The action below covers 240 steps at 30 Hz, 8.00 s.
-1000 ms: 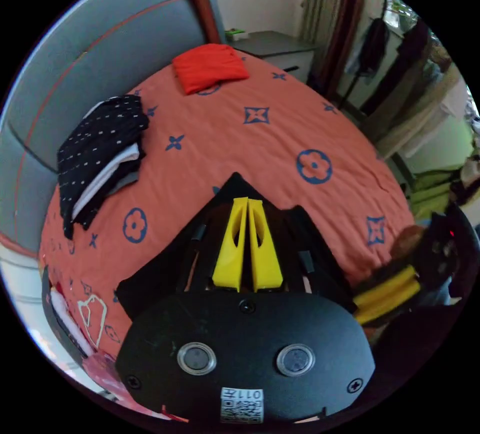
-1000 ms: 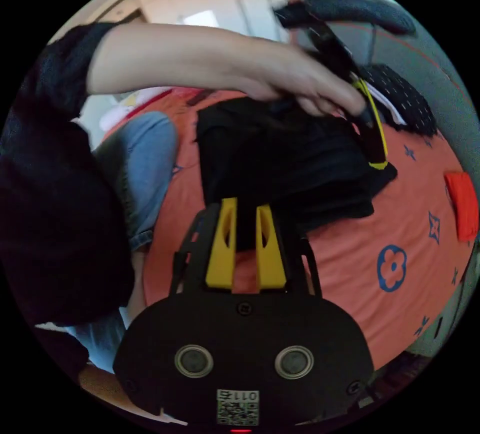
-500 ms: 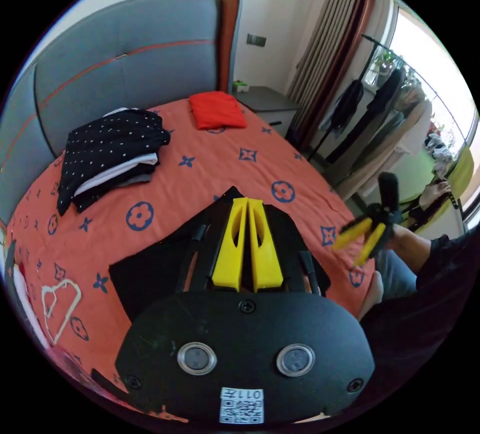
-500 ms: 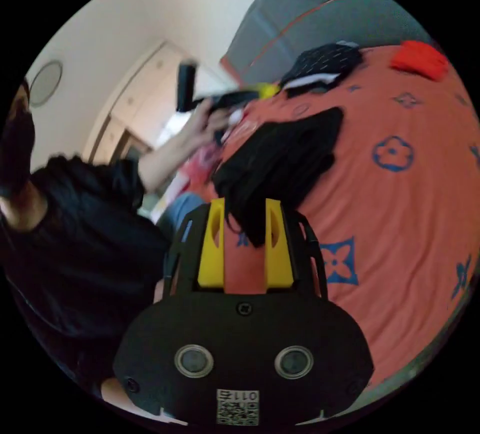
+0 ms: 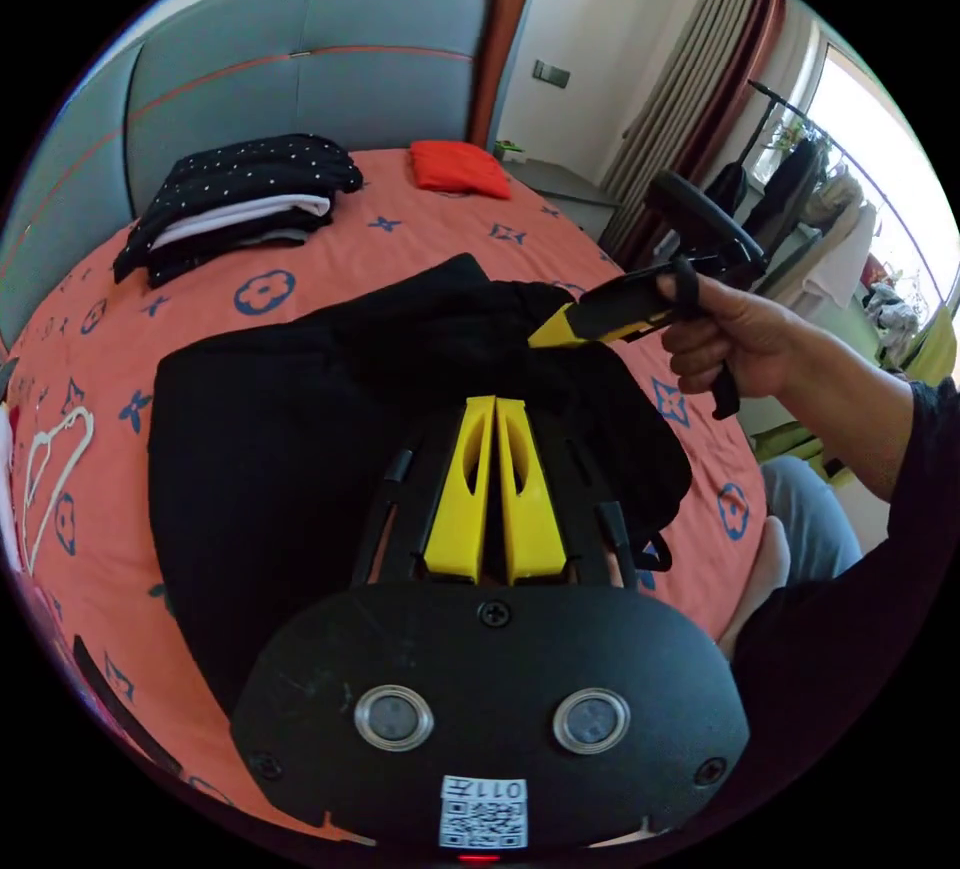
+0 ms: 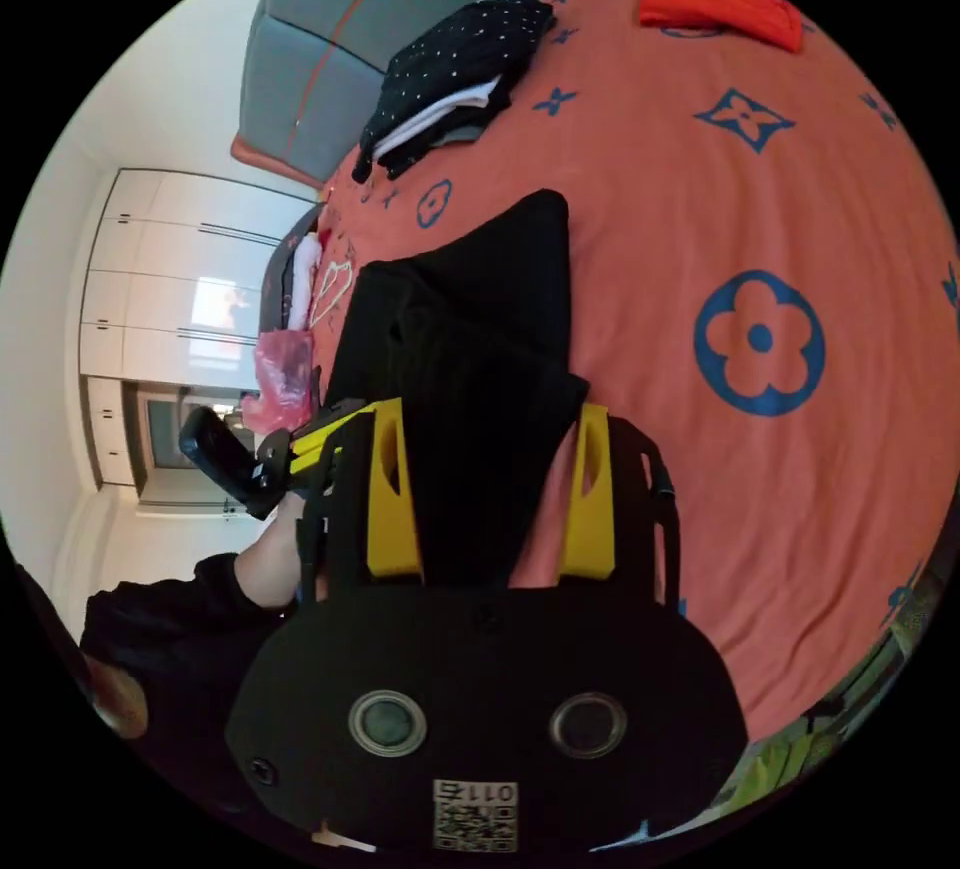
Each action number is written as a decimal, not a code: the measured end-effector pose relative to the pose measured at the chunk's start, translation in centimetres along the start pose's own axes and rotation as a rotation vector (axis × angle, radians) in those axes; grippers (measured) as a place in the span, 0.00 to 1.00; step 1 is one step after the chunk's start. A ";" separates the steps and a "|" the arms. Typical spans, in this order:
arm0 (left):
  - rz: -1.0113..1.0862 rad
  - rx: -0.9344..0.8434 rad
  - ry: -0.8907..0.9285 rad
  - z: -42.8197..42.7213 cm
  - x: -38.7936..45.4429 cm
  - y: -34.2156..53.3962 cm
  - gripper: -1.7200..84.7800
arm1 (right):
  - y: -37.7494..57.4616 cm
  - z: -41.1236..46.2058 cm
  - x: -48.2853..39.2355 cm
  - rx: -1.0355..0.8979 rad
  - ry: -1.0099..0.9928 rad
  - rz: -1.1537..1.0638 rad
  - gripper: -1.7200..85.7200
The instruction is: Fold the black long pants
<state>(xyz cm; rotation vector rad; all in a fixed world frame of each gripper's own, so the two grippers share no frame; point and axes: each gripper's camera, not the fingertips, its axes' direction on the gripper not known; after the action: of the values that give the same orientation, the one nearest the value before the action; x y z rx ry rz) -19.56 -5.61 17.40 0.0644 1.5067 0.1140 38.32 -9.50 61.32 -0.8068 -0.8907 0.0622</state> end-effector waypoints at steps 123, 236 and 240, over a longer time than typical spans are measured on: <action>0.980 -0.312 -0.238 -28.7 8.2 11.0 0.05 | 24.6 14.9 -59.2 -0.395 0.927 -1.209 0.07; -0.196 0.200 -0.068 -13.8 -3.9 8.8 0.05 | 14.9 4.1 -33.0 0.194 0.636 -0.356 0.04; -0.219 0.075 0.059 -12.4 -3.2 10.5 0.03 | 18.4 4.5 -29.9 0.085 0.659 -0.244 0.02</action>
<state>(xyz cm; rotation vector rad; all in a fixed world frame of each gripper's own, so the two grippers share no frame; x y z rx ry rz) -32.53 4.06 20.98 -0.0441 1.5664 -0.1172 20.77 -4.68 31.00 -0.5764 -0.3502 -0.3609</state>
